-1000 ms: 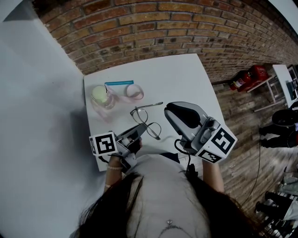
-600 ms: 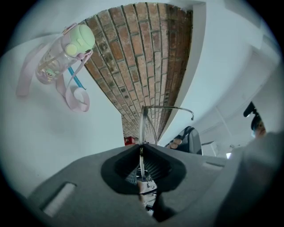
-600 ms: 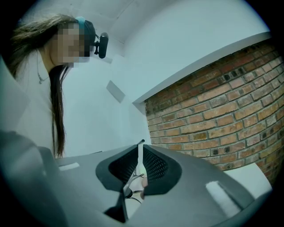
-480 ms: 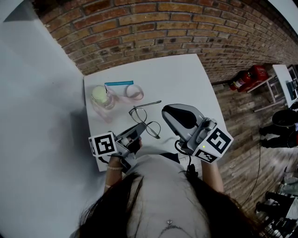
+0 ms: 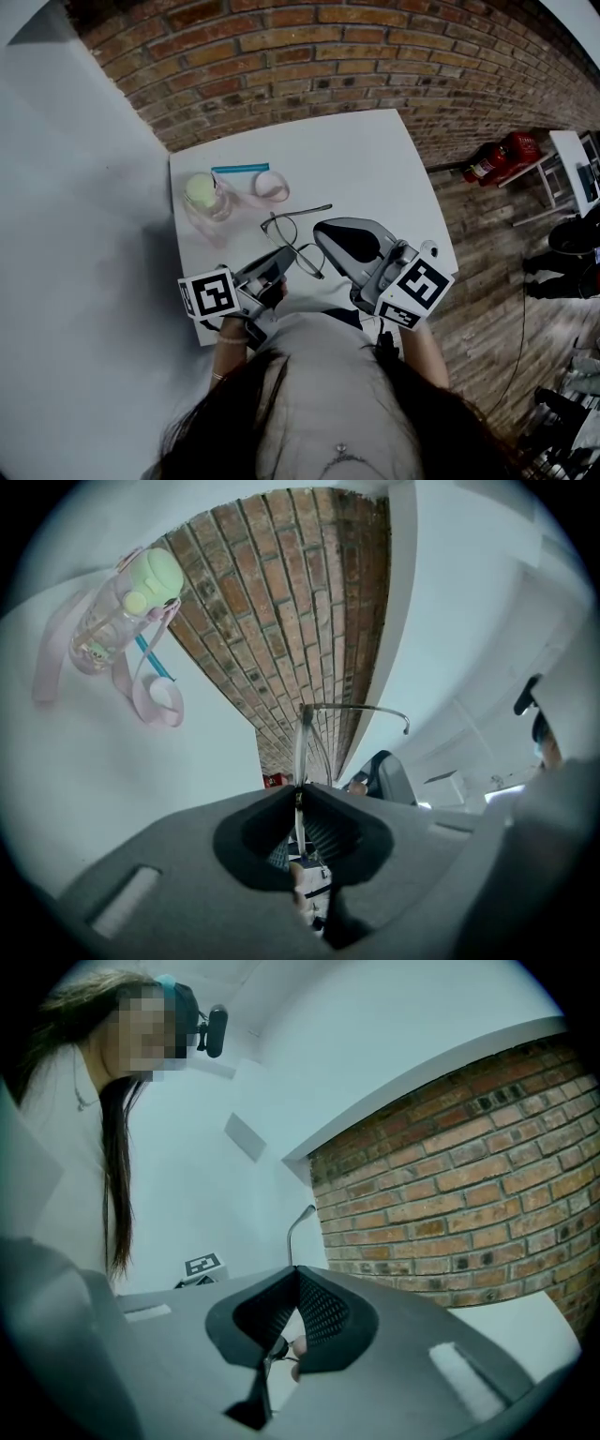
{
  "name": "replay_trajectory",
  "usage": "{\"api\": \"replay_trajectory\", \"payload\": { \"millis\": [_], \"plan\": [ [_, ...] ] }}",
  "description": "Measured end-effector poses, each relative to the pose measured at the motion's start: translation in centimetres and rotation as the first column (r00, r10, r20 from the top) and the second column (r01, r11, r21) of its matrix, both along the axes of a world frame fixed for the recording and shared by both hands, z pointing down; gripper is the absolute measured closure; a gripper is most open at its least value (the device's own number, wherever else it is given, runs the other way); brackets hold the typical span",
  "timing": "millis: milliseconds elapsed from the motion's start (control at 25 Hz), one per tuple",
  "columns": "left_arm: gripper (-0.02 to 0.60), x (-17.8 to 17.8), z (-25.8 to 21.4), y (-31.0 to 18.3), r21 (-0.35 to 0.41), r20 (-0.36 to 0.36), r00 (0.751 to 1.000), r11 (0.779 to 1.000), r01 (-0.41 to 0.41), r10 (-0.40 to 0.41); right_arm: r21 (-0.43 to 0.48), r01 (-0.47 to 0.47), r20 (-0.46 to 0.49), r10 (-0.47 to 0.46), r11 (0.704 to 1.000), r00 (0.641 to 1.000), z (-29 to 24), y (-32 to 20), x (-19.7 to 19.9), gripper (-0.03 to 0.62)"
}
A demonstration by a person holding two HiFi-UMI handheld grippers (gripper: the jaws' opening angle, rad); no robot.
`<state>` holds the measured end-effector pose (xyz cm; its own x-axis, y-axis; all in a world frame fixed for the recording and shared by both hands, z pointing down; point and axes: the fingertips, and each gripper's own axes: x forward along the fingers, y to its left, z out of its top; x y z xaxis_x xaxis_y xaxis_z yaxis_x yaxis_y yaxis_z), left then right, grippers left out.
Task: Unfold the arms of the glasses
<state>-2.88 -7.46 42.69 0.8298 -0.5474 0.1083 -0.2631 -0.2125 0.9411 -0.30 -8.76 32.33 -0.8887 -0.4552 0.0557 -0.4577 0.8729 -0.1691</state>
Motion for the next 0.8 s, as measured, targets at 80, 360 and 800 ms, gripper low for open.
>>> {"api": "replay_trajectory", "payload": {
  "millis": [80,360,800],
  "plan": [
    [0.560,-0.1,-0.1,-0.2,0.041,0.033,0.999,0.999,-0.012,0.011,-0.006,0.006,-0.010,-0.006,1.000,1.000,0.4,0.0,-0.3,0.586],
    [0.560,-0.1,-0.1,-0.3,0.061,0.070,0.998,0.998,-0.008,0.004,-0.040,0.026,-0.020,-0.026,0.999,0.999,1.7,0.1,-1.1,0.586],
    [0.560,0.3,-0.1,-0.1,0.076,0.110,0.994,0.997,-0.027,0.018,-0.086,0.059,-0.045,-0.063,0.995,0.997,3.2,0.4,-2.4,0.586]
  ]
}}
